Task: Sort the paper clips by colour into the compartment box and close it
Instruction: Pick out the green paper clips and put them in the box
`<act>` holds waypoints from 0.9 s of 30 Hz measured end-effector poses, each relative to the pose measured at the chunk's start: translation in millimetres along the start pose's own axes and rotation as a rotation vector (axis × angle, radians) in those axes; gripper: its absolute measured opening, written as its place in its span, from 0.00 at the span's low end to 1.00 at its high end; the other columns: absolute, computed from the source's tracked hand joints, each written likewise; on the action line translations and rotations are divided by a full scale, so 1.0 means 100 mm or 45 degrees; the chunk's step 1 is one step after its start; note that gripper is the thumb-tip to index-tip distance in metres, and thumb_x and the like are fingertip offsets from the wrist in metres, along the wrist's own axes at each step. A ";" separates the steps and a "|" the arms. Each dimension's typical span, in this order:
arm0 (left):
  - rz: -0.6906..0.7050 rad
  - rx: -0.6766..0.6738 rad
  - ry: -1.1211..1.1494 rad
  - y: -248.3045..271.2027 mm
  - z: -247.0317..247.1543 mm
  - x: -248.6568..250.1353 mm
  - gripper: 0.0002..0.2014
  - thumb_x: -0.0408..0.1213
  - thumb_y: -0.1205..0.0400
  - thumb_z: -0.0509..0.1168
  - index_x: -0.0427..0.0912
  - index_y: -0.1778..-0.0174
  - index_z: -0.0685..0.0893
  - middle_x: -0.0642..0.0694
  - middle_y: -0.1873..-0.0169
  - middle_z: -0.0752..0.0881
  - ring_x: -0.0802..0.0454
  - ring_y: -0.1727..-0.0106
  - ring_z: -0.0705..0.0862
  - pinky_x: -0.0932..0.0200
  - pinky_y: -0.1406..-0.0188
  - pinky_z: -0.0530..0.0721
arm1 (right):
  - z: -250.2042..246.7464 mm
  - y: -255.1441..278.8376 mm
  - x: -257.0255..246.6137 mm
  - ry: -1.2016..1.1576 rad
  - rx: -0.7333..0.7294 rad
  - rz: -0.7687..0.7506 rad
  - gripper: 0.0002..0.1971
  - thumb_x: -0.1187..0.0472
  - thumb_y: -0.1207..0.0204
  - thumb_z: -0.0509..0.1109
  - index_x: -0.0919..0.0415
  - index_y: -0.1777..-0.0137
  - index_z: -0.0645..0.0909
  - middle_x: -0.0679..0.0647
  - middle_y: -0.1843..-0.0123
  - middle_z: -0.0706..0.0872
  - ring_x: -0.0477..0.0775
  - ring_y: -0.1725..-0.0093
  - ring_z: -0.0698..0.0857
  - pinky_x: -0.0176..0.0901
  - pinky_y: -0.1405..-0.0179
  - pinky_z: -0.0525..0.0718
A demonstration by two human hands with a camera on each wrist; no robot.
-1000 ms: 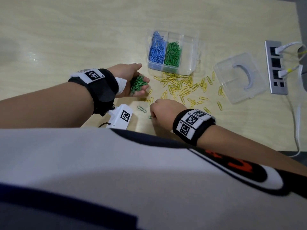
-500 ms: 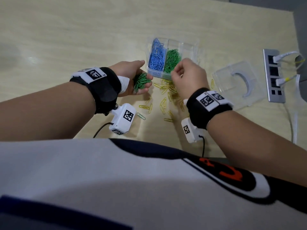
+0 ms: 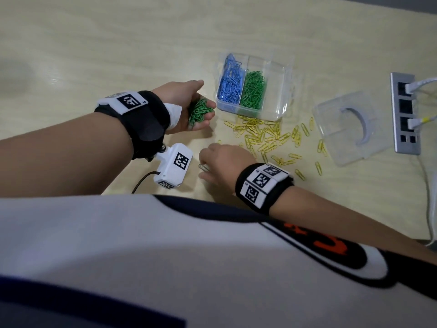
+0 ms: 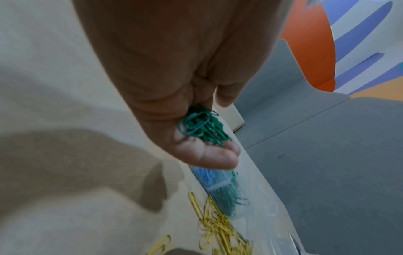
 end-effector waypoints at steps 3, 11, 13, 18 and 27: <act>0.010 -0.021 -0.014 0.01 0.07 0.07 0.25 0.52 0.12 0.47 0.37 0.62 0.80 0.45 0.70 0.80 0.55 0.79 0.80 0.66 0.72 0.84 | 0.02 -0.02 -0.05 0.083 0.006 -0.066 0.12 0.54 0.17 0.61 0.60 0.40 0.76 0.57 0.45 0.79 0.62 0.48 0.82 0.47 0.61 0.70; 0.048 -0.072 -0.039 -0.01 0.28 0.24 0.24 0.52 0.12 0.47 0.38 0.61 0.79 0.45 0.68 0.79 0.55 0.74 0.79 0.64 0.69 0.85 | -0.20 0.11 0.50 -0.303 0.025 0.400 0.05 0.55 0.23 0.65 0.54 0.58 0.78 0.49 0.58 0.82 0.53 0.60 0.81 0.44 0.62 0.78; 0.054 -0.075 -0.031 -0.02 0.32 0.27 0.24 0.52 0.12 0.48 0.37 0.60 0.79 0.46 0.68 0.78 0.55 0.73 0.79 0.64 0.70 0.85 | -0.48 0.22 0.82 -0.447 0.276 0.579 0.05 0.55 0.22 0.65 0.53 0.59 0.77 0.47 0.62 0.80 0.48 0.63 0.78 0.41 0.64 0.73; 0.064 -0.093 -0.076 -0.03 0.43 0.31 0.24 0.52 0.12 0.47 0.38 0.60 0.79 0.45 0.68 0.78 0.54 0.71 0.79 0.63 0.67 0.85 | -0.96 0.28 1.37 -0.483 0.627 0.738 0.09 0.55 0.19 0.63 0.54 0.46 0.83 0.51 0.48 0.85 0.51 0.50 0.83 0.41 0.49 0.79; 0.064 -0.133 0.003 -0.10 0.53 0.27 0.24 0.52 0.12 0.47 0.35 0.56 0.79 0.41 0.61 0.81 0.49 0.64 0.83 0.60 0.61 0.87 | -0.49 0.36 1.10 -0.297 0.403 0.555 0.18 0.63 0.20 0.63 0.58 0.30 0.75 0.55 0.33 0.79 0.56 0.36 0.78 0.46 0.38 0.76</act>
Point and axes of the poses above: each hand's wrist, its own y-axis away from the middle knuckle, its own z-axis out of the palm, x = y × z, the point moved 9 cm from there along -y, towards the middle knuckle
